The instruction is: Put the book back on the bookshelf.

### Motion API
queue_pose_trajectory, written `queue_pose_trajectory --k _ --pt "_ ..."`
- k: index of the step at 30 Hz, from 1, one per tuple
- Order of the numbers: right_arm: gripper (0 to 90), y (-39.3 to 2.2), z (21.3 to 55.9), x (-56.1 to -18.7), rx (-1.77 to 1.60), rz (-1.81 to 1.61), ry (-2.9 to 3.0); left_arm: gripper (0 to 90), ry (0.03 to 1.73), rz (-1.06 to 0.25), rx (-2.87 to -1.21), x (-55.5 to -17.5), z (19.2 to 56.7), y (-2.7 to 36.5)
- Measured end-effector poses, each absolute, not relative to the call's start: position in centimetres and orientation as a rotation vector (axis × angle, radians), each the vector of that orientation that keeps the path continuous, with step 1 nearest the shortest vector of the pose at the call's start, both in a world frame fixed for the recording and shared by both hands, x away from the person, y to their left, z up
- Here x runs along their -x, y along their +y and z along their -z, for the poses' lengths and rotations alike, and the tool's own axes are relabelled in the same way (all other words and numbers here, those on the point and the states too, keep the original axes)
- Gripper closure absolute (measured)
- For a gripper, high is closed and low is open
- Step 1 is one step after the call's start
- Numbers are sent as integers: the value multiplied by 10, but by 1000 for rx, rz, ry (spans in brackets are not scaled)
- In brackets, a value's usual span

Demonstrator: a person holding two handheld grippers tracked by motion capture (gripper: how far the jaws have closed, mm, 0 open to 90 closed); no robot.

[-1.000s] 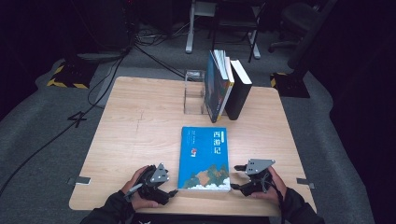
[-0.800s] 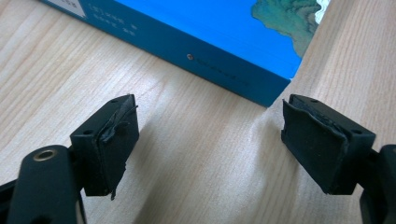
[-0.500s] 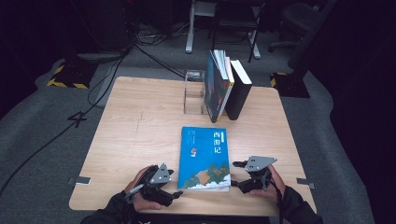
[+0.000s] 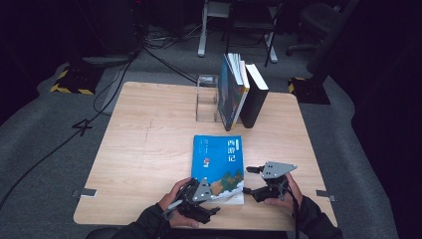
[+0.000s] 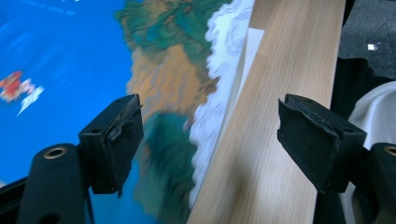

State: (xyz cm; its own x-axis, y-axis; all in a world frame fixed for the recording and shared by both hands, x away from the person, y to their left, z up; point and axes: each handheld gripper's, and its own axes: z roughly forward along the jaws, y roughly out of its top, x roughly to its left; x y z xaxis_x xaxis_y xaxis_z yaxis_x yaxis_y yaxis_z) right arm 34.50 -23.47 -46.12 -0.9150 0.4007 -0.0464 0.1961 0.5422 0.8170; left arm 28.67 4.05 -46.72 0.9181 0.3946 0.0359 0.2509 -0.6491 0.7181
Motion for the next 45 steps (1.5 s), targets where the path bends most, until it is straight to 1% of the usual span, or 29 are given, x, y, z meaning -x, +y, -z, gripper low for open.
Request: queue_pose_trajectory --k 2,5,8,13,16,19,20,22,25,28,31,37,41,45 --pt "257 -232 458 -345 -499 -1310 2538 221 463 -230 -2304 -289 467 34" --pt "258 -228 455 -347 -502 -1331 2518 210 491 -261 -2298 -290 468 24" --pt "258 -223 451 -349 -507 -1341 2505 184 512 -329 -2304 -289 472 12" --pt "258 -219 449 -352 -503 -1349 2495 213 587 -379 -2286 -293 471 4" --pt "258 -218 447 -352 -497 -1354 2487 301 629 -392 -2255 -298 469 4" --pt "256 -219 447 -353 -492 -1355 2492 442 655 -382 -2214 -302 467 9" --pt "256 -219 447 -353 -489 -1349 2492 494 648 -376 -2204 -303 466 11" --pt "259 -220 447 -352 -488 -1349 2486 545 628 -358 -2195 -305 465 14" --pt "270 -221 447 -353 -490 -1354 2483 675 555 -415 -2205 -301 462 15" --pt "278 -224 448 -353 -484 -1357 2493 741 515 -426 -2197 -302 458 19" --pt "268 -223 452 -352 -451 -1319 2518 765 506 -387 -2208 -305 456 28" --pt "264 -219 454 -353 -419 -1306 2502 768 458 -305 -2211 -308 454 49" --pt "265 -215 454 -355 -406 -1321 2488 770 439 -277 -2203 -307 450 63" --pt "269 -206 456 -357 -358 -1330 2505 774 441 -276 -2182 -305 446 75"
